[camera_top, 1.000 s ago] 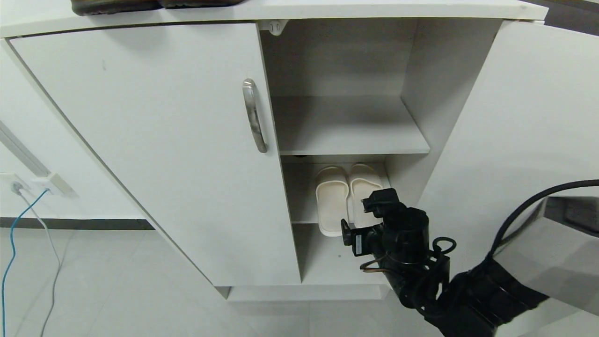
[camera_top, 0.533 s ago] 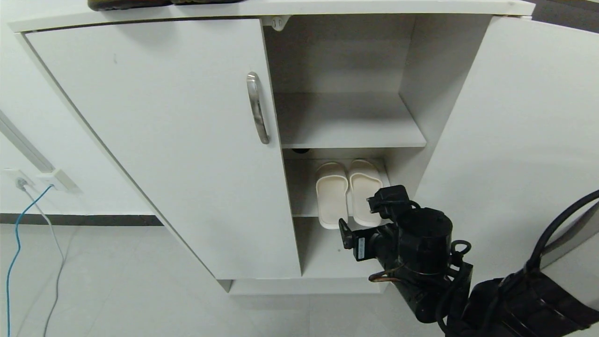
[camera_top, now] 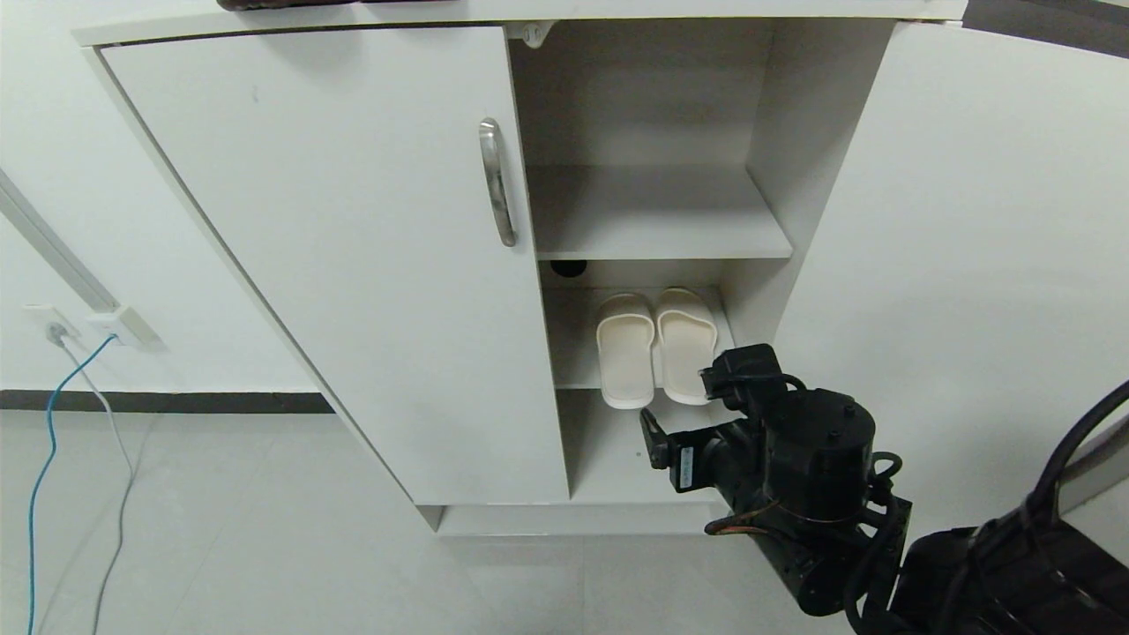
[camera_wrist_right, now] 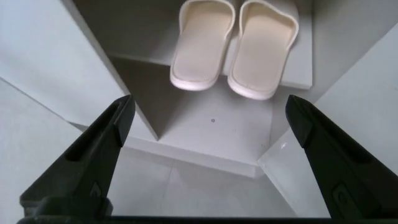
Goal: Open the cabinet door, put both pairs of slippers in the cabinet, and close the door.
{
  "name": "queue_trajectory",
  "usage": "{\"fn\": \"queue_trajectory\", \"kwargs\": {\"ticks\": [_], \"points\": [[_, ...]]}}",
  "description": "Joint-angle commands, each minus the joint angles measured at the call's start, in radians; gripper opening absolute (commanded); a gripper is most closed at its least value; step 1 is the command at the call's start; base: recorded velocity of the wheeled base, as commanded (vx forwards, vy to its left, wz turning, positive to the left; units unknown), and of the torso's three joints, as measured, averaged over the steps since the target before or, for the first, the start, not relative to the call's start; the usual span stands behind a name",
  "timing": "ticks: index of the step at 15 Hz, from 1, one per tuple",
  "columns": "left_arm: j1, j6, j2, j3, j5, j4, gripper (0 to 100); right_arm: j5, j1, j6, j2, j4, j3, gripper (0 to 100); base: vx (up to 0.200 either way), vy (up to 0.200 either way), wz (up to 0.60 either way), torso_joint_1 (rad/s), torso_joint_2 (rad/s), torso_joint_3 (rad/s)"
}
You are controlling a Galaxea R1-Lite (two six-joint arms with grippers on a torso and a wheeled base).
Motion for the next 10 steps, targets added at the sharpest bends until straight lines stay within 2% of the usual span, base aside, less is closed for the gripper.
{"fn": "queue_trajectory", "kwargs": {"ticks": [1,8,10], "points": [[0.000,0.001,0.001,0.000,0.000,0.001,0,0.001,0.011,0.001,0.005,-0.001,0.011,100,0.000,0.000,0.00,0.000,0.00,0.000],[0.000,0.001,0.001,0.000,0.000,0.001,0,-0.001,0.062,-0.025,-0.110,0.002,0.097,100,0.000,0.000,0.00,0.000,0.00,0.000],[0.000,0.001,0.001,0.000,0.000,0.001,0,-0.001,0.071,-0.037,-0.126,0.002,0.105,100,0.000,0.000,0.00,0.002,0.00,0.132]]}}
